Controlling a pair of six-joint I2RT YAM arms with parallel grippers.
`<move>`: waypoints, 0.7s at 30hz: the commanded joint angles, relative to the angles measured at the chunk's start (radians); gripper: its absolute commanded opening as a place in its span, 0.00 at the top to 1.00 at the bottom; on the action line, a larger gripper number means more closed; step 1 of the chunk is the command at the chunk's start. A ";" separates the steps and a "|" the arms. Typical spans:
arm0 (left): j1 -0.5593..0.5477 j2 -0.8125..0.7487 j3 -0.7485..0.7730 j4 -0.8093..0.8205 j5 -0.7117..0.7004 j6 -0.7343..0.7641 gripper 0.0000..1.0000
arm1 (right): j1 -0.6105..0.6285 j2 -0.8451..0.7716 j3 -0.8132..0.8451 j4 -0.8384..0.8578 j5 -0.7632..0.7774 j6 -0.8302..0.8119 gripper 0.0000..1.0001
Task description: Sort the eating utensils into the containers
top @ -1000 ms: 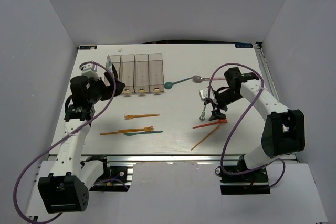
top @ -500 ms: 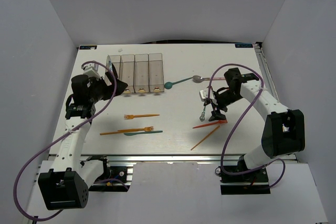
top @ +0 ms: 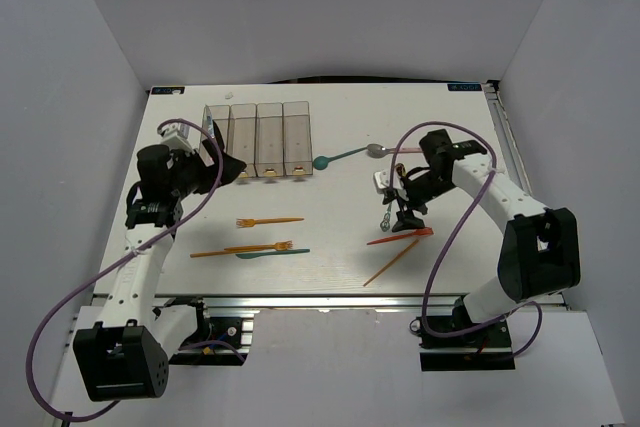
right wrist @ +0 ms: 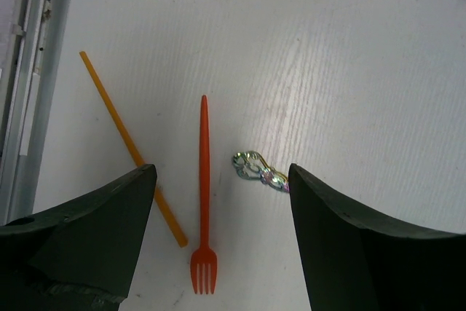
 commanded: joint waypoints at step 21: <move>0.005 -0.226 0.205 -0.270 -0.277 -0.148 0.04 | 0.778 0.216 0.041 0.735 0.553 1.043 0.19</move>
